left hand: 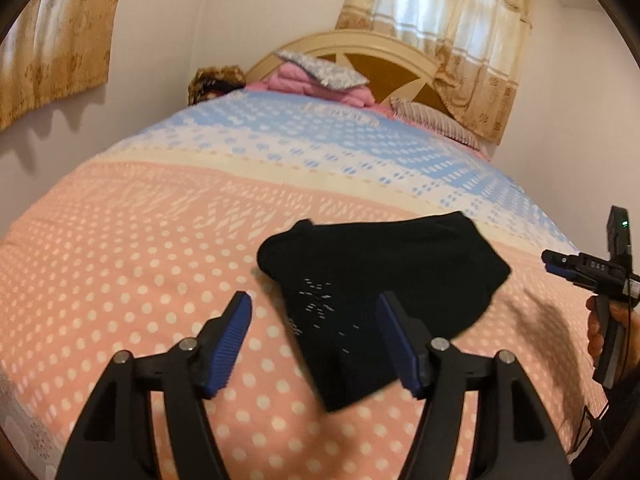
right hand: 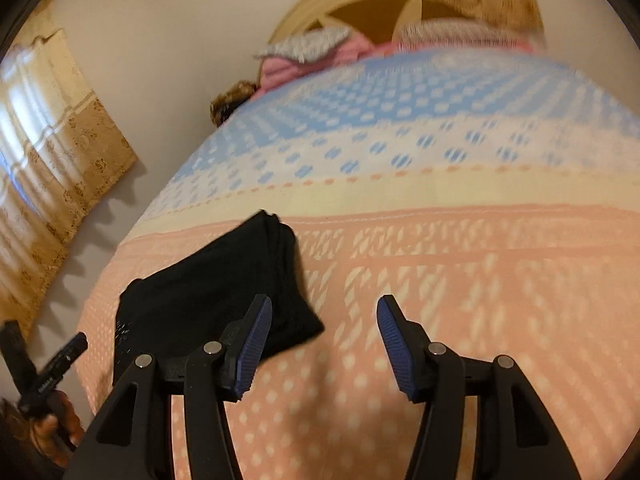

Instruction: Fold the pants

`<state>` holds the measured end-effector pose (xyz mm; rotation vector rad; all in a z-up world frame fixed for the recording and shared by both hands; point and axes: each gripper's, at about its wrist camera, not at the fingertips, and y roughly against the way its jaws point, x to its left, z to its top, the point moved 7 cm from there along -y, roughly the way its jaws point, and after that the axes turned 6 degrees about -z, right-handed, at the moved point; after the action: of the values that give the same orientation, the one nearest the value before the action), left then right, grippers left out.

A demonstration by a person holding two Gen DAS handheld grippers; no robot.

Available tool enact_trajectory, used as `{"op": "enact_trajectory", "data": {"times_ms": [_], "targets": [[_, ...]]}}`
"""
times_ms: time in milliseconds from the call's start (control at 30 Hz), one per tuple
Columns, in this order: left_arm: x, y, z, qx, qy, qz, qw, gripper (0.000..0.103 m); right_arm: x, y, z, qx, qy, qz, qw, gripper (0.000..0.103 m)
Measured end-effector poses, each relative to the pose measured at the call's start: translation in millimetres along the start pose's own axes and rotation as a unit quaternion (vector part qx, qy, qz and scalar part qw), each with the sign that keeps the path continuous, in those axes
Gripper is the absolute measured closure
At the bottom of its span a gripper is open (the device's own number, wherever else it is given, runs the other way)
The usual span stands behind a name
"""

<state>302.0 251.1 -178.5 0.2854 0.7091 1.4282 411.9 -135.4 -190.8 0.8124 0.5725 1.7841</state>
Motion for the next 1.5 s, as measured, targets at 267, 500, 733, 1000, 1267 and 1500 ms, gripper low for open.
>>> {"op": "enact_trajectory", "data": {"times_ms": [267,500,733,1000,1267,1500], "targets": [[-30.8,39.0,3.6,-0.038,-0.009,-0.014,0.9991,0.031,40.2,81.4,-28.3,-0.057,0.059,-0.016,0.996,0.041],[-47.5,51.7,2.0,-0.048,-0.024,-0.021,0.9983,0.031,63.1,110.5,-46.2,-0.071,0.074,-0.005,0.995,0.041],[-61.1,61.4,1.0,-0.054,-0.038,-0.027,0.9975,0.031,65.3,124.4,-52.6,-0.077,0.076,-0.009,0.994,0.041],[-65.8,59.7,-1.5,-0.051,-0.045,-0.026,0.9973,0.031,62.5,134.7,-52.4,-0.085,0.071,-0.011,0.994,0.041],[-65.6,58.0,-2.7,-0.049,-0.043,-0.024,0.9975,0.025,65.0,134.9,-54.6,-0.084,0.077,-0.009,0.993,0.041],[-62.8,61.4,0.3,-0.059,-0.047,-0.012,0.9971,0.007,68.1,137.9,-53.4,-0.090,0.081,-0.011,0.993,0.041]]}}
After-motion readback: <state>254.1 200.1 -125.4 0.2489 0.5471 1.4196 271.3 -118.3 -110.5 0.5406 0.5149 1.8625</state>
